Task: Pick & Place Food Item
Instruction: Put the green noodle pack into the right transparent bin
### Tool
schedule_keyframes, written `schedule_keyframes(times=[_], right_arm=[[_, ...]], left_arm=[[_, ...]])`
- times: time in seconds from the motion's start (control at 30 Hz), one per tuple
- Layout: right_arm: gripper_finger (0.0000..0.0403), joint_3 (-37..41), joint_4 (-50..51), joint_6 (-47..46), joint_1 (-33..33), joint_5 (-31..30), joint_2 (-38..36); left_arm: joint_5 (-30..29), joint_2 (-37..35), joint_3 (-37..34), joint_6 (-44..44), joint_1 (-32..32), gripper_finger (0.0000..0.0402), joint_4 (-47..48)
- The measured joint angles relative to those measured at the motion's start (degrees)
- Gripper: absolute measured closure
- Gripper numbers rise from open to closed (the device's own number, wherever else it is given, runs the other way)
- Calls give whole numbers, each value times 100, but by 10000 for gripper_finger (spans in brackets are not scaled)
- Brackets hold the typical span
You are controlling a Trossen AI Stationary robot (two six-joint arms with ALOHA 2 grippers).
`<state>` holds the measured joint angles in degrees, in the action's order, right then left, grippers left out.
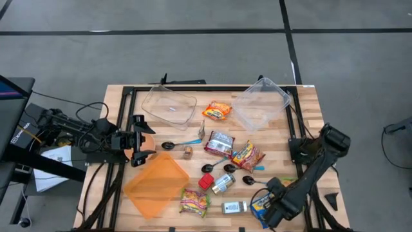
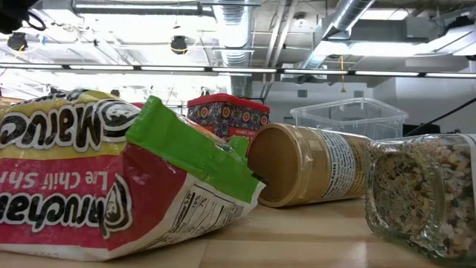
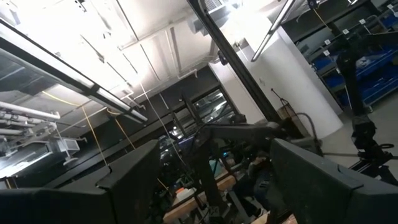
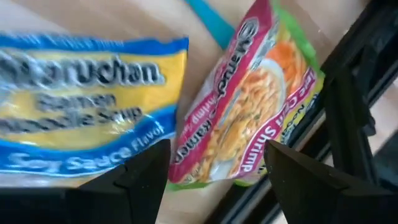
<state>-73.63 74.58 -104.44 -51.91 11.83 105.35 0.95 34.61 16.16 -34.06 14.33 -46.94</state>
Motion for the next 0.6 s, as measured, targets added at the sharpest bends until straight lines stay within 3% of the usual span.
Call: schedule_keyframes(times=[0.23, 0.5, 0.6], right_arm=[[148, 7, 263, 530, 104, 316, 402], [150, 1, 62, 339, 77, 252, 463], [170, 0, 56, 251, 78, 178, 463]], left_arm=[[2, 0, 0, -11, -2, 103, 0], [0, 0, 0, -2, -2, 103, 0], [0, 0, 0, 0, -2, 103, 4]])
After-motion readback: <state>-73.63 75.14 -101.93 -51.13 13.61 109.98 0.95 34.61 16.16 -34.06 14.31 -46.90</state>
